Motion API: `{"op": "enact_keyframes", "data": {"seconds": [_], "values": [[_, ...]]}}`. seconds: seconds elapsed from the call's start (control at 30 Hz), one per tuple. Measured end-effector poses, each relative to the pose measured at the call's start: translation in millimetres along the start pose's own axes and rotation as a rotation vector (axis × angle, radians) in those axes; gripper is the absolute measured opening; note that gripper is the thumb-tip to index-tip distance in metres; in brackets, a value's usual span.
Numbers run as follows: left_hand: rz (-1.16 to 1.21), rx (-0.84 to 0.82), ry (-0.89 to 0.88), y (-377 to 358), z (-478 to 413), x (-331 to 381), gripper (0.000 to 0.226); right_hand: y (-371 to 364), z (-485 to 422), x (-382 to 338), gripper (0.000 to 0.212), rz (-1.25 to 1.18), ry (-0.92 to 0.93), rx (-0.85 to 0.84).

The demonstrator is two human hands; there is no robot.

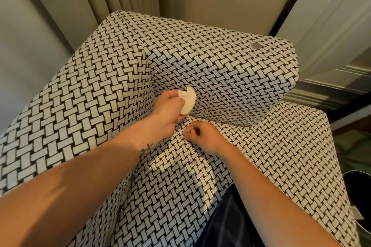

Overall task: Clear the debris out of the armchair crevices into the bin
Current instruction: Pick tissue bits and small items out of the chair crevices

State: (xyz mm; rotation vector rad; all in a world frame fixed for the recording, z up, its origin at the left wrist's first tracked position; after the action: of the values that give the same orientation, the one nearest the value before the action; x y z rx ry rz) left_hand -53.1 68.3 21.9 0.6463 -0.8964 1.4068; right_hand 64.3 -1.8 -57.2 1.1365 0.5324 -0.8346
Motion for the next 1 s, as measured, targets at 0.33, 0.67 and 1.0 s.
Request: {"op": "enact_keyframes", "data": {"seconds": [0.33, 0.67, 1.0], "values": [[-0.067, -0.039, -0.116, -20.1, 33.1, 15.0, 0.027, 72.2, 54.1, -39.7, 0.014, -0.244, 0.093, 0.286], [-0.068, -0.114, -0.275, -78.8, 51.1, 71.6, 0.023, 165.2, 68.6, -68.6, 0.025, -0.364, 0.109, 0.543], [-0.172, 0.074, -0.49, -112.8, 20.6, 89.3, 0.009, 220.5, 29.1, -70.2, 0.014, -0.049, 0.057, 0.784]]}}
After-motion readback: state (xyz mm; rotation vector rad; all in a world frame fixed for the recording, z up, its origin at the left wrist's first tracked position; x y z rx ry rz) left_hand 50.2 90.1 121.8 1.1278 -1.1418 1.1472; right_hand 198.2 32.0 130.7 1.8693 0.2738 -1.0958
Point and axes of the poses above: each hand's wrist, its own z-axis away from the middle knuckle, its own y-axis out of the back of the hand, x = y × z, the point moved 2 cm from there along -z, towards the middle knuckle, and after that the axes turned 6 degrees about z, right-handed, at the moved point
